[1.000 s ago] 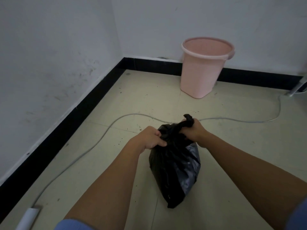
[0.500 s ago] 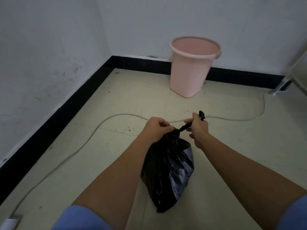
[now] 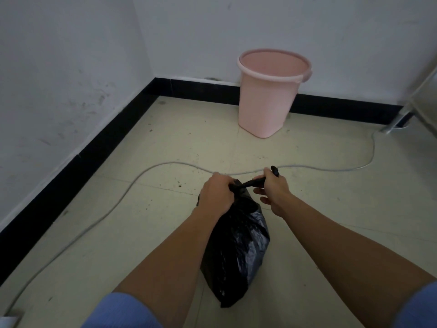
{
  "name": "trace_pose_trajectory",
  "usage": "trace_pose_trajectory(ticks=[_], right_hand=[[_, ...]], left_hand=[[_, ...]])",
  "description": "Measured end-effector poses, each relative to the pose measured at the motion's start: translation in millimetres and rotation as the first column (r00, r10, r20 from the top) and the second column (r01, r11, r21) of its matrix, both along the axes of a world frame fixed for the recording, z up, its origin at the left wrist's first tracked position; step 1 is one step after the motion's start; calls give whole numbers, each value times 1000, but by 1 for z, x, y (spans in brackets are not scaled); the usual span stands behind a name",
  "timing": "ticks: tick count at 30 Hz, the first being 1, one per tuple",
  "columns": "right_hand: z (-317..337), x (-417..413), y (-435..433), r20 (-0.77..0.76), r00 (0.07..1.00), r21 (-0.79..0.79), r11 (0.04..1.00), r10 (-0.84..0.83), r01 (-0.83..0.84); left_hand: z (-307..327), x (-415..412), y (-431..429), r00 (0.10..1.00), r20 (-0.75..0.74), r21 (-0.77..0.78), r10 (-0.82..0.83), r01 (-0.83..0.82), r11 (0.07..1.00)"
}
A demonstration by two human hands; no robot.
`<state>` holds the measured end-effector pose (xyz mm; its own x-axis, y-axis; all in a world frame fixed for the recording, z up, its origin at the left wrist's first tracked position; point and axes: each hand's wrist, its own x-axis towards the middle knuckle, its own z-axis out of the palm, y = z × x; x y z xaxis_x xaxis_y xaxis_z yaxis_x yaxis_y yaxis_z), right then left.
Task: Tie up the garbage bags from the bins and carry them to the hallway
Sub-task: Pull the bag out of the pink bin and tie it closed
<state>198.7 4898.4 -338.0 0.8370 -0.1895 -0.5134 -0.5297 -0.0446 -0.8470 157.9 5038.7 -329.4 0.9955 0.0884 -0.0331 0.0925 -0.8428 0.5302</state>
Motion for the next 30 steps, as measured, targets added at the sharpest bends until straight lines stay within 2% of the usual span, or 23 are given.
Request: trace_pose_trajectory(ticks=[5, 7, 10, 13, 14, 16, 19, 22, 24, 28, 30], right_hand=[[7, 0, 7, 25, 999, 27, 999, 20, -20], [12, 3, 5, 22, 1000, 48, 999, -15, 14], [16, 7, -1, 0, 999, 95, 994, -53, 53], [18, 6, -4, -7, 998, 137, 989, -56, 56], [20, 5, -4, -6, 998, 161, 985, -56, 57], [24, 6, -3, -10, 998, 260, 963, -69, 69], [30, 8, 0, -33, 992, 478, 869, -124, 124], [34, 11, 3, -77, 974, 554, 804, -212, 219], [35, 13, -1, -100, 960, 534, 800, -261, 273], [30, 11, -8, -88, 951, 394, 867, -296, 306], [22, 8, -8, -76, 955, 316, 902, -286, 295]], left_hand=[[12, 4, 6, 994, 33, 67, 106, -108, 992], [18, 7, 11, 988, -69, -139, 139, -148, 979], [31, 7, 20, 954, -300, -497, -20, -138, 857], [39, 4, 28, 908, -393, -668, -144, -174, 724], [41, 4, 31, 908, -390, -680, -154, -171, 713], [44, 5, 35, 925, -361, -645, -120, -154, 749], [53, 3, 35, 948, -315, -583, -41, -159, 797], [60, 3, 37, 963, -270, -575, 11, -171, 800], [60, 0, 45, 962, -268, -593, 51, -207, 778], [36, -14, 63, 936, -305, -596, 178, -333, 730], [22, -19, 64, 924, -320, -572, 211, -365, 735]])
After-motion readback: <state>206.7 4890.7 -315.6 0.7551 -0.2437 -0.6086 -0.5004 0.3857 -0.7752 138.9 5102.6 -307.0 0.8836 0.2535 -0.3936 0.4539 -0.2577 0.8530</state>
